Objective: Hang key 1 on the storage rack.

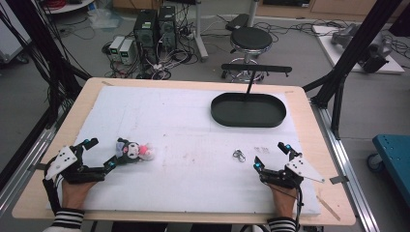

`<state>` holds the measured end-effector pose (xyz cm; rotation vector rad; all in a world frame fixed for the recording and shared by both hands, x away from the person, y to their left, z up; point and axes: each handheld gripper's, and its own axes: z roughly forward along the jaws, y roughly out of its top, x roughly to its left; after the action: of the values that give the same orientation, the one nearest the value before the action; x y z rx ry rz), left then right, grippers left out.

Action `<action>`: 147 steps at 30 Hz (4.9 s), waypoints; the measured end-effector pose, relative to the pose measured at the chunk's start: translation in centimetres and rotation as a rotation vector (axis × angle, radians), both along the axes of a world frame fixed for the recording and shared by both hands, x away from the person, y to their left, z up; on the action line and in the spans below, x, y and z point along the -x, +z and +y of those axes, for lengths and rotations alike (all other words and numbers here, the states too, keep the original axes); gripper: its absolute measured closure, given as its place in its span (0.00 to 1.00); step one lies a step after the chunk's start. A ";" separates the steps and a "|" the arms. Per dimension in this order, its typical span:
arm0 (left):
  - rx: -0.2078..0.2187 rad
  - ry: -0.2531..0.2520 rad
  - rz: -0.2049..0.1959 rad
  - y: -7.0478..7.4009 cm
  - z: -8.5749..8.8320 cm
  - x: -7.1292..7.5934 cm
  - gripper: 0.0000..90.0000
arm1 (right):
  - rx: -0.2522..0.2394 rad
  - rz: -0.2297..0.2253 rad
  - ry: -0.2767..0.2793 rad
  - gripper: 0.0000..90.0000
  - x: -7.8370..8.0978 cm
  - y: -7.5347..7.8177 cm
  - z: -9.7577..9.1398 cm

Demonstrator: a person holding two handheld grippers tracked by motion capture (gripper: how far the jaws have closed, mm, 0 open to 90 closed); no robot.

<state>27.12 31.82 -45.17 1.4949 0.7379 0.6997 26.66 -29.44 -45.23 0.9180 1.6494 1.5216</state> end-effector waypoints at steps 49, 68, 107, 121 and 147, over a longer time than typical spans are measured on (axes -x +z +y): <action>-0.379 -0.309 0.183 7.1 -0.5 -5.0 0.02 | -0.003 0.002 -0.006 0.01 0.1 0.0 0.0; -0.730 -0.501 0.294 8.3 -4.3 -7.7 0.02 | -0.007 0.004 -0.006 0.01 0.1 0.0 0.1; -0.912 -0.590 0.469 5.0 -6.9 -10.0 0.02 | -0.013 -0.010 -0.009 0.01 0.1 0.0 -0.1; -0.877 -0.585 0.473 4.3 -6.4 -10.2 0.13 | -0.014 -0.010 -0.010 0.01 0.1 0.0 -0.1; -0.835 -0.642 0.455 4.7 -5.8 -10.2 0.41 | -0.010 -0.010 -0.011 0.01 0.1 0.0 -0.1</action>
<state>37.28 26.03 -40.50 2.5470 0.2276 0.1451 26.56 -29.50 -45.25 0.9225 1.6284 1.5257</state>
